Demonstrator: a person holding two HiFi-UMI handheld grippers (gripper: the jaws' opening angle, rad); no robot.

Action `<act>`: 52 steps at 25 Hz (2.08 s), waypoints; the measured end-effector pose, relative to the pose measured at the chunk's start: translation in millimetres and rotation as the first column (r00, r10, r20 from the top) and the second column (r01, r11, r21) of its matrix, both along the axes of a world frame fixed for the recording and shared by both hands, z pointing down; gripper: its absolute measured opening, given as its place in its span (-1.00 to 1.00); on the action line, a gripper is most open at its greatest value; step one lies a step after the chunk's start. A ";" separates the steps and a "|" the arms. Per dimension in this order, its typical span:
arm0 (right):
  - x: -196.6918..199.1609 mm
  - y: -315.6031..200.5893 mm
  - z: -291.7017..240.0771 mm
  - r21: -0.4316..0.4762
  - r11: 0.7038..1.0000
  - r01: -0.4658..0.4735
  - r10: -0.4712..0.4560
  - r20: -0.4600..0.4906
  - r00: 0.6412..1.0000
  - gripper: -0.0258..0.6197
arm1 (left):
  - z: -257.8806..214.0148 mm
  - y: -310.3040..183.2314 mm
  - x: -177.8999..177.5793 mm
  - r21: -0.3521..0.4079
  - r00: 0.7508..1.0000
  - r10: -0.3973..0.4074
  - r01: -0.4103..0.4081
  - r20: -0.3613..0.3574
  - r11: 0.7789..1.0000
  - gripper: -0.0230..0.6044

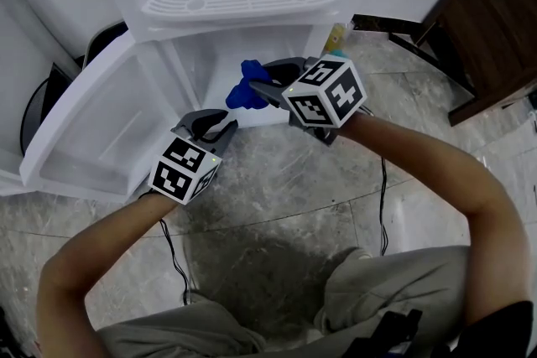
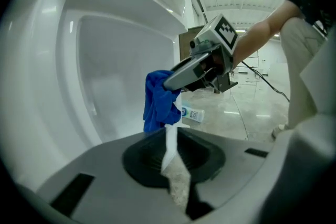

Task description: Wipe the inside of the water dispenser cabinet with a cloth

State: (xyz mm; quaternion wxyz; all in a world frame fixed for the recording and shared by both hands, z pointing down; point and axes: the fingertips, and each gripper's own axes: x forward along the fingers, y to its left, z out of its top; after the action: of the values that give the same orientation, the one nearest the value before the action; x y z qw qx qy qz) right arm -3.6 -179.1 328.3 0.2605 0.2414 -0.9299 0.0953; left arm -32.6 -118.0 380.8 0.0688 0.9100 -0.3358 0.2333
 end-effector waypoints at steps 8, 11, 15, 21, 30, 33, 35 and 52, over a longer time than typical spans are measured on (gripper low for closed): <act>-5.2 3.1 7.2 0.005 1.000 0.024 -0.024 -0.015 1.000 -0.63 | -9.9 6.0 5.7 0.029 0.999 0.037 -0.036 -0.036 0.999 -0.91; -10.7 -4.7 9.6 0.060 0.997 0.047 -0.044 -0.054 0.998 -0.63 | -6.9 5.9 4.2 0.024 0.999 0.033 -0.032 -0.038 0.999 -0.91; -27.0 -26.6 9.9 0.159 0.985 0.068 -0.053 -0.094 0.994 -0.63 | 1.0 7.3 2.3 -0.013 0.998 0.031 -0.032 -0.056 0.999 -0.91; -65.2 -53.7 42.2 0.254 0.956 0.144 -0.092 -0.206 0.974 -0.63 | 18.8 13.9 -5.3 -0.051 0.997 0.026 -0.030 -0.076 0.998 -0.91; -115.0 -89.9 125.9 0.316 0.907 0.277 -0.118 -0.441 0.890 -0.63 | 45.8 15.6 -36.9 -0.081 0.997 0.004 -0.011 -0.079 0.997 -0.91; -123.9 -108.9 136.6 0.323 0.908 0.268 -0.092 -0.471 0.877 -0.63 | 54.8 17.6 -48.3 -0.099 0.997 -0.012 0.004 -0.075 0.995 -0.91; -126.3 -124.1 138.6 0.342 0.901 0.268 -0.069 -0.497 0.865 -0.63 | 60.8 20.3 -55.0 -0.113 0.997 -0.021 0.013 -0.072 0.994 -0.91; -128.0 -110.9 141.4 0.370 0.872 0.322 -0.091 -0.523 0.848 -0.63 | 55.0 9.7 -46.8 -0.107 0.996 -0.011 0.002 -0.090 0.994 -0.91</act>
State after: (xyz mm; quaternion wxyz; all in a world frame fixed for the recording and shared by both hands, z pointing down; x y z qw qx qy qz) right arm -131.5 -290.0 469.6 0.4340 0.2060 -0.8508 -0.2128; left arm -79.4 -108.3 435.8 0.1331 0.9135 -0.3224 0.2094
